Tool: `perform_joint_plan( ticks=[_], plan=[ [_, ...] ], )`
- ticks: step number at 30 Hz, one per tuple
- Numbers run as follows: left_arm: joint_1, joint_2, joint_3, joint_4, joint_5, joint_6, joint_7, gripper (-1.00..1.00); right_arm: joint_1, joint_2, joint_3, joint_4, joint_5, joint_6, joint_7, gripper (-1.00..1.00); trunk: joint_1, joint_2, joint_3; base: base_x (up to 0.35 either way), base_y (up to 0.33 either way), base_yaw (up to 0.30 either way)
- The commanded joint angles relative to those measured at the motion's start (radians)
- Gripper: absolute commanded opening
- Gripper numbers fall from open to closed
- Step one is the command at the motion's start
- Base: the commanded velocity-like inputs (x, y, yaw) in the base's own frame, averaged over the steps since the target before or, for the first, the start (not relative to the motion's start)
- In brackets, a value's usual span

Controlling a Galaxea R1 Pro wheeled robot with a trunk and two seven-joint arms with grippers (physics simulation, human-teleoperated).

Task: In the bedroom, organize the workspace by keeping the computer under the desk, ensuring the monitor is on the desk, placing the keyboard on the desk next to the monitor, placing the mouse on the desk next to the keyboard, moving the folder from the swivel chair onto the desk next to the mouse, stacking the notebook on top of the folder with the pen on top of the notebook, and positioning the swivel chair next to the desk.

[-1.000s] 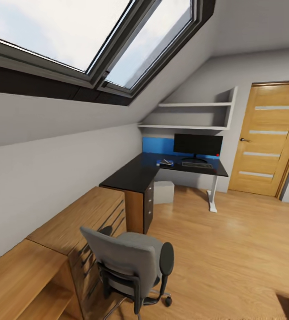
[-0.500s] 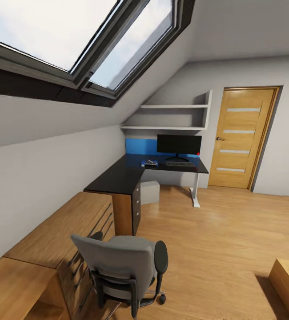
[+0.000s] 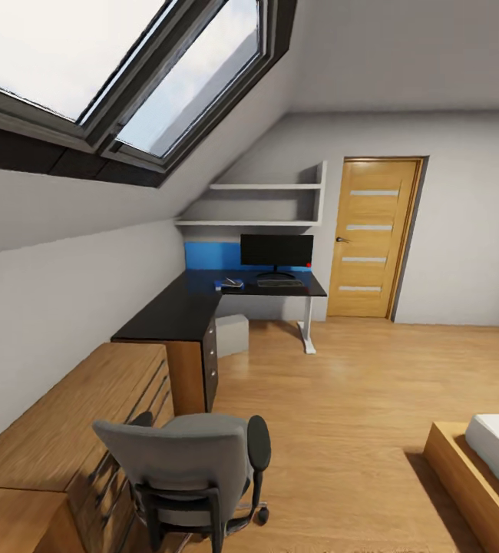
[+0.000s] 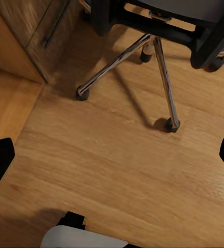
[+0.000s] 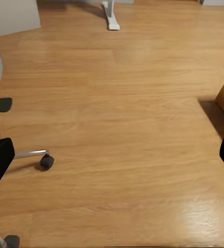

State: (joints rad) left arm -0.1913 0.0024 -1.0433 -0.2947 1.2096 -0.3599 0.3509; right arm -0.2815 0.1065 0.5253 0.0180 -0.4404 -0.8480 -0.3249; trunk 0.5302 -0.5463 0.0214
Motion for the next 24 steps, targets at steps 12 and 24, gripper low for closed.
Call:
perform_joint_plan(
  ticks=[12,24],
  plan=[
    [0.0,0.001,-0.008,-0.001,0.007,-0.004,0.006,1.0,-0.001,0.001,0.009,0.003,-0.004,-0.001,-0.005,1.0,0.0,-0.001,-0.004,-0.069,0.289,-0.202],
    [0.0,0.001,-0.009,-0.001,0.005,-0.005,0.006,1.0,-0.001,0.001,0.009,0.002,-0.004,-0.002,-0.005,1.0,0.0,-0.001,-0.022,-0.013,0.063,-0.03]
  ],
)
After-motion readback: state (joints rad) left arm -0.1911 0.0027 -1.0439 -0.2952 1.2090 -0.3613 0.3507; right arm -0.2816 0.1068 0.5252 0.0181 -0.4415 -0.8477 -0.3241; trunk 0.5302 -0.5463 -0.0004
